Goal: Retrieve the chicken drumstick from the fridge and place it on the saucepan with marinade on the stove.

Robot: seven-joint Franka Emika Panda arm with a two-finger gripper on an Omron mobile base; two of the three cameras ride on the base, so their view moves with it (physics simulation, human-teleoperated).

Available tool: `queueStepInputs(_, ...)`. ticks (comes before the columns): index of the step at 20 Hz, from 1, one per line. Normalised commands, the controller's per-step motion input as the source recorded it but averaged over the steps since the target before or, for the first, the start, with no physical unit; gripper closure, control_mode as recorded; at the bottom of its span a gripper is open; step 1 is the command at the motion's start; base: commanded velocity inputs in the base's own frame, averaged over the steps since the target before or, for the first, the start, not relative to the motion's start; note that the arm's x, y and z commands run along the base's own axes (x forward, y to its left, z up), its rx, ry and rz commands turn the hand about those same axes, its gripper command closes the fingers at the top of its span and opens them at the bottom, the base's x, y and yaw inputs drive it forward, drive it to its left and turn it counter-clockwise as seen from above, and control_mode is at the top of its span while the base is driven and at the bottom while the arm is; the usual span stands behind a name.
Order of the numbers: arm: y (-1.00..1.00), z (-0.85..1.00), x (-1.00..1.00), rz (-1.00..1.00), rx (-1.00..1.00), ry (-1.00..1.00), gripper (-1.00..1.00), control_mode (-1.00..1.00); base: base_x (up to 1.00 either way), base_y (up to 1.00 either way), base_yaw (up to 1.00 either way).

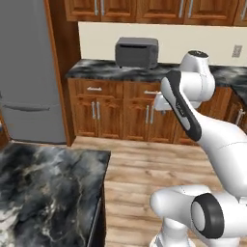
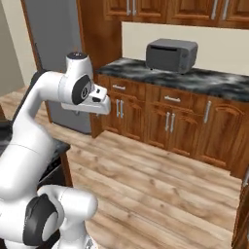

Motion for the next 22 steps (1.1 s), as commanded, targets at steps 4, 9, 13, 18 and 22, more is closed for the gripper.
queueStepInputs(4,0.00,0.00,0.00,0.00,0.00,0.00,-1.00,1.00,0.71,-0.65,0.23)
queueStepInputs(9,0.00,0.00,0.00,0.00,0.00,0.00,-1.00,1.00,0.86,-0.81,0.26)
queueStepInputs(13,0.00,0.00,0.00,0.00,0.00,0.00,-1.00,1.00,0.79,-0.80,0.32)
queueStepInputs(18,0.00,0.00,0.00,0.00,0.00,0.00,-1.00,1.00,0.72,-0.74,0.40)
queueStepInputs(22,0.00,0.00,0.00,0.00,0.00,0.00,-1.00,1.00,0.76,-0.54,0.47)
